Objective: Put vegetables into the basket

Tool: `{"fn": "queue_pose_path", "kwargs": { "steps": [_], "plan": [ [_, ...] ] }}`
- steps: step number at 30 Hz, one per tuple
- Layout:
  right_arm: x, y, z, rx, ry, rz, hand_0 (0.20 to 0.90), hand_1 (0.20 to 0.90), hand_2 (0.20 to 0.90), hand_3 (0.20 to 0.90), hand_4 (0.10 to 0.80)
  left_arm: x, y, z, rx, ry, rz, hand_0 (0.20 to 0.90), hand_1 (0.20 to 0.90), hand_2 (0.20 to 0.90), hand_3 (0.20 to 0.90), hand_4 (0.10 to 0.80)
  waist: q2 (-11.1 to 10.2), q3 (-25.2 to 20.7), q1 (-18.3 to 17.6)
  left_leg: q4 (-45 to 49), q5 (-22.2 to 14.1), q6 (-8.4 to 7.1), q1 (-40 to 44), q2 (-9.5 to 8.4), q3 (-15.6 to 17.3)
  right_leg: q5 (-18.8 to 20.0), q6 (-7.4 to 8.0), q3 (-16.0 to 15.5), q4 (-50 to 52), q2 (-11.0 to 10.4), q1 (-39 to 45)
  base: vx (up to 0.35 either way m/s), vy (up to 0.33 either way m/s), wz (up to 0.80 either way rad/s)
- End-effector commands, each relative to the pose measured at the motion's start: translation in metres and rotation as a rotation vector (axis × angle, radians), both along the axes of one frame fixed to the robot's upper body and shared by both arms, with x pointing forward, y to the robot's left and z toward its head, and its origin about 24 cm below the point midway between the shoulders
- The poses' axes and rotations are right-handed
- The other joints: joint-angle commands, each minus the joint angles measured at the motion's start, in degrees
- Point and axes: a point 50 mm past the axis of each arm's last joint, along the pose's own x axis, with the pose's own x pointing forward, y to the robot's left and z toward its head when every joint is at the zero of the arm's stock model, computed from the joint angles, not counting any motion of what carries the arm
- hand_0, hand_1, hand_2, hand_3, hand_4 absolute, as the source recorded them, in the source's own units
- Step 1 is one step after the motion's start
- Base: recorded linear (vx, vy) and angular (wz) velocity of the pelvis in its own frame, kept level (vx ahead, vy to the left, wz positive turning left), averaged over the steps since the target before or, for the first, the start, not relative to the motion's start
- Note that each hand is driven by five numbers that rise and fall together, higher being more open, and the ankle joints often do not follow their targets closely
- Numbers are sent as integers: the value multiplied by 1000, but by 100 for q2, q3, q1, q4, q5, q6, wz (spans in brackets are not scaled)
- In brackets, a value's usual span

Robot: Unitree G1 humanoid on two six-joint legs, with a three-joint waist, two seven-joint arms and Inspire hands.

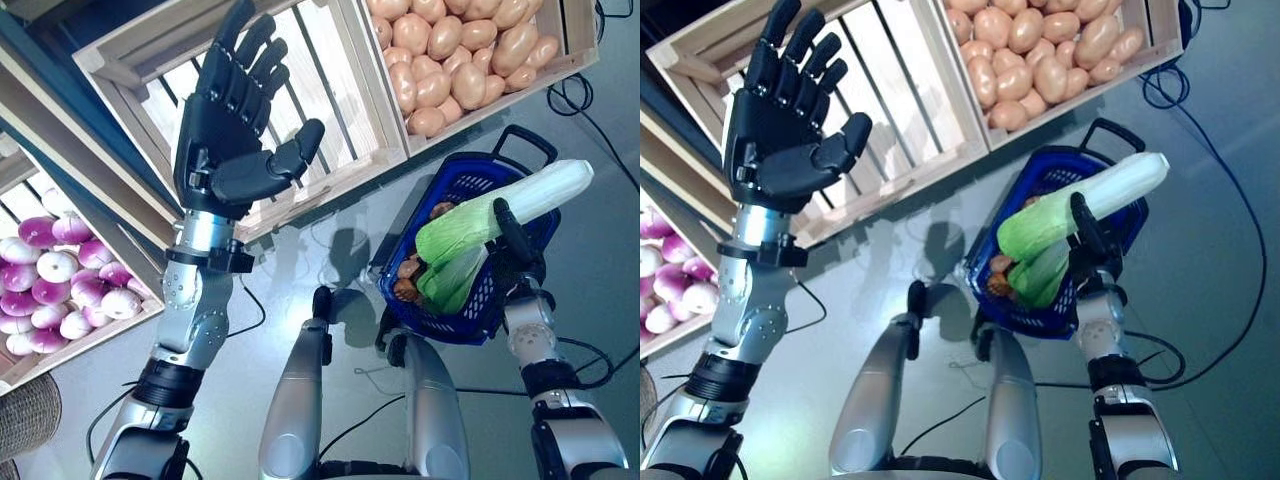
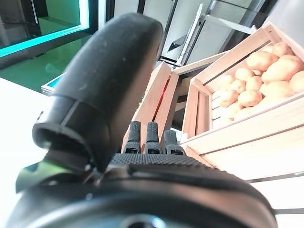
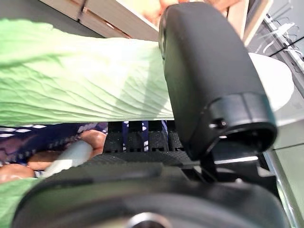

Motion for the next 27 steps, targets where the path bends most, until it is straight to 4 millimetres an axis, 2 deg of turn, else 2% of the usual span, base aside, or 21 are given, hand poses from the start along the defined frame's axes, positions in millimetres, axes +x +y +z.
{"fn": "queue_pose_path", "kwargs": {
  "steps": [1, 4, 5, 7, 10, 12, 16, 17, 19, 21, 22, 27],
  "plan": [
    [10, -23, 43, -35, -147, -72, 300, 300, 300, 300, 400, -29, -7, 53, -54, -384, -41, 900, 900, 900, 900, 800, 50, -11, 25, 724, -649, 31, -338, -150, 222, 116, -6, 135, 297, 24, -64, -10, 8, 9],
    [11, -24, 42, -36, -136, -75, 300, 300, 300, 300, 400, -30, -7, 54, -55, -393, -44, 900, 900, 900, 900, 800, 54, -11, 33, 810, -680, 48, -385, -152, 233, 94, -22, 137, 383, 25, -116, -2, 6, 8],
    [15, -29, 38, -41, -61, -100, 300, 300, 300, 300, 400, -34, -9, 63, -48, -449, -49, 900, 900, 900, 900, 800, 63, -11, 79, 1245, -864, 95, -593, -169, 236, -29, -96, 137, 770, -5, -311, 104, 8, 14],
    [15, -42, 22, -9, 117, -159, 300, 300, 300, 300, 400, -32, -13, 75, -50, -462, -74, 900, 900, 900, 900, 800, 38, -14, 160, 2030, -1294, 113, -787, -169, 182, -337, -105, 127, 1474, -64, -479, 164, -12, -3],
    [16, -48, 17, 15, 206, -185, 300, 300, 300, 300, 400, -31, -16, 80, -48, -453, -93, 900, 900, 900, 900, 800, 46, -14, 196, 2340, -1408, 161, -988, -160, 168, -400, -136, 116, 1736, -75, -669, 38, -8, -2],
    [14, -51, 12, 3, 304, -211, 300, 300, 300, 300, 400, -29, -19, 82, -48, -435, -105, 900, 900, 900, 900, 800, 57, -12, 214, 2506, -1434, 227, -1162, -191, 157, -391, -166, 127, 1889, -55, -855, 31, -3, 3],
    [11, -53, 5, -45, 434, -258, 300, 300, 300, 300, 400, -27, -21, 81, -42, -414, -115, 900, 900, 900, 900, 800, 86, -11, 221, 2624, -1485, 254, -1317, -181, 167, -415, -150, 142, 2032, -26, -1033, 6, -2, -3],
    [9, -55, 2, -45, 461, -276, 300, 300, 300, 300, 400, -27, -23, 79, -44, -399, -118, 900, 900, 900, 900, 800, 111, -11, 219, 2603, -1357, 310, -1434, -164, 206, -302, -208, 94, 2023, -45, -1148, 33, -12, -1],
    [6, -56, -2, -33, 503, -296, 300, 300, 300, 300, 400, -27, -23, 76, -40, -391, -114, 900, 900, 900, 900, 800, 136, -11, 216, 2604, -1455, 291, -1392, -200, 171, -366, -148, 152, 2033, -1, -1125, 65, -11, 1],
    [4, -57, -5, -46, 516, -307, 300, 300, 300, 300, 400, -28, -22, 73, -39, -389, -112, 900, 900, 900, 900, 800, 166, -11, 217, 2563, -1350, 337, -1475, -195, 212, -271, -194, 108, 1997, -12, -1210, -16, -3, 0],
    [3, -56, -6, -42, 520, -319, 300, 300, 300, 300, 400, -30, -22, 72, -37, -388, -109, 900, 900, 900, 900, 800, 179, -11, 222, 2582, -1459, 309, -1422, -233, 181, -349, -136, 166, 2024, 27, -1176, 30, -22, 2],
    [1, -58, -6, -50, 545, -348, 300, 300, 300, 300, 400, -31, -22, 68, -30, -372, -121, 900, 900, 900, 900, 800, 200, -11, 240, 2617, -1477, 281, -1450, -263, 172, -356, -132, 156, 2019, 36, -1184, 29, -13, 1]
  ]
}}
